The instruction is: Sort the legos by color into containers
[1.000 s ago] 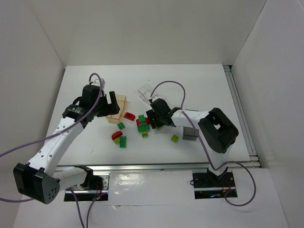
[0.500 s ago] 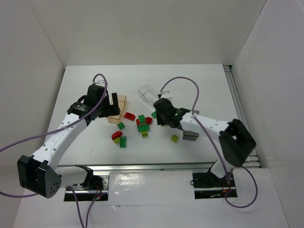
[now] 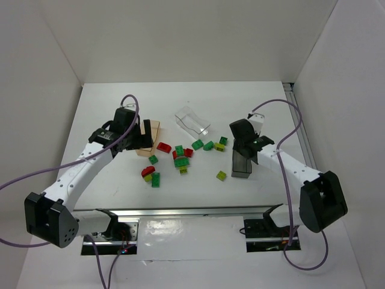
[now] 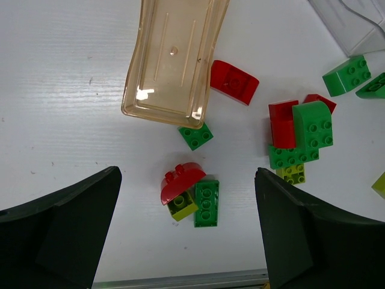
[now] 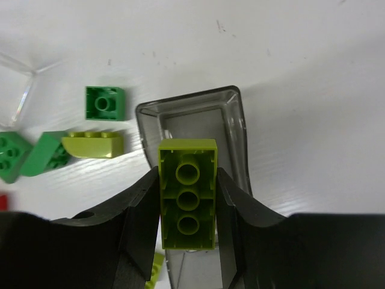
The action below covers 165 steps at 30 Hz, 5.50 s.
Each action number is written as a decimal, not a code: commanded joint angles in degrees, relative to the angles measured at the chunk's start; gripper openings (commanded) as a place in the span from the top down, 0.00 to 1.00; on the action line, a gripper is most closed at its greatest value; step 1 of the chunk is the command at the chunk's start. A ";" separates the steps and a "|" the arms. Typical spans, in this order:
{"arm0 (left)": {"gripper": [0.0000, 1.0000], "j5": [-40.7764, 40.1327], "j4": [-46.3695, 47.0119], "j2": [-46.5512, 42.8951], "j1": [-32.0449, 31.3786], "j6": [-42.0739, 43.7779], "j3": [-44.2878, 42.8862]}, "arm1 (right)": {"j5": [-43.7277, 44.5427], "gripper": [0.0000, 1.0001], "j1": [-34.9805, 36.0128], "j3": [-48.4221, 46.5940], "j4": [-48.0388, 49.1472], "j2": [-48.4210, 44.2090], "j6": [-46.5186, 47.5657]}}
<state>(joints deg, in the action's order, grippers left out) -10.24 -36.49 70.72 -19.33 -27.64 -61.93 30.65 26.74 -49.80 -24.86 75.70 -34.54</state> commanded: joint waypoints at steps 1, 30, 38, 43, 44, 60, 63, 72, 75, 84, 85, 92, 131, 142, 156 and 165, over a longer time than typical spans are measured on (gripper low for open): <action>0.00 0.40 0.28 0.74 -0.27 -0.49 -1.88 | 4.06 0.60 -0.55 -0.12 -1.59 0.93 -1.58; 0.00 0.40 0.81 1.26 -0.27 -2.07 -1.44 | -7.35 0.14 22.83 9.01 -3.55 -1.95 -20.39; 0.00 0.40 0.28 1.26 -0.79 -2.60 -1.44 | -4.90 0.07 20.37 8.58 -0.99 3.73 -18.37; 0.00 -0.13 0.28 1.26 -0.79 -2.60 -1.44 | -5.69 0.06 18.70 6.83 2.61 7.79 -16.96; 0.00 -0.74 0.28 1.26 -0.79 -2.60 -1.44 | -7.09 0.07 18.70 6.82 3.15 8.32 -16.44; 0.00 -0.75 -0.25 1.79 -0.79 -2.60 -2.66 | -2.35 0.56 24.94 -1.61 -2.29 14.83 -17.49; 0.00 -1.27 -0.25 1.79 -0.79 -2.60 -2.67 | -1.04 0.60 25.55 -2.75 -3.61 12.99 -17.49; 0.00 -1.27 -0.78 2.32 -0.79 -2.07 -3.72 | 7.65 0.66 24.42 -7.50 -10.03 8.50 -16.43; 0.00 -1.27 -0.78 2.32 -0.79 -2.07 -4.25 | 10.83 0.65 19.61 -7.07 -10.74 5.61 -13.90; 0.00 -3.73 -1.30 1.79 -0.79 -2.68 -3.72 | 8.54 0.64 7.02 -3.28 -4.67 0.15 -6.50; 0.00 -3.13 -1.30 1.79 -0.79 -2.68 -3.72 | 8.02 0.64 5.27 -2.68 -4.06 0.15 -5.80; 0.00 -3.12 -1.30 2.32 -0.79 -3.21 -3.20 | 9.48 0.31 2.51 -3.89 -4.03 4.45 -3.34; 0.00 -6.20 -2.36 3.90 -0.79 -3.83 -1.09 | -4.46 0.36 5.43 -14.53 9.83 29.15 1.67; 0.00 -5.67 -2.36 4.43 -0.79 -3.83 -1.61 | -3.32 0.52 7.97 -15.68 8.17 27.75 1.15; 0.00 -3.91 -2.36 4.96 -1.32 -4.88 -2.67 | 2.92 0.53 3.41 -3.21 0.25 1.04 0.09; 0.00 -1.97 -1.83 4.43 -3.86 -6.89 0.22 | 0.46 0.25 -1.96 1.11 0.96 0.50 0.09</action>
<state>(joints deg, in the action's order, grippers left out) -12.97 -38.72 75.66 -22.02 -32.25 -63.09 31.46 25.15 -48.69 -24.18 76.16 -34.00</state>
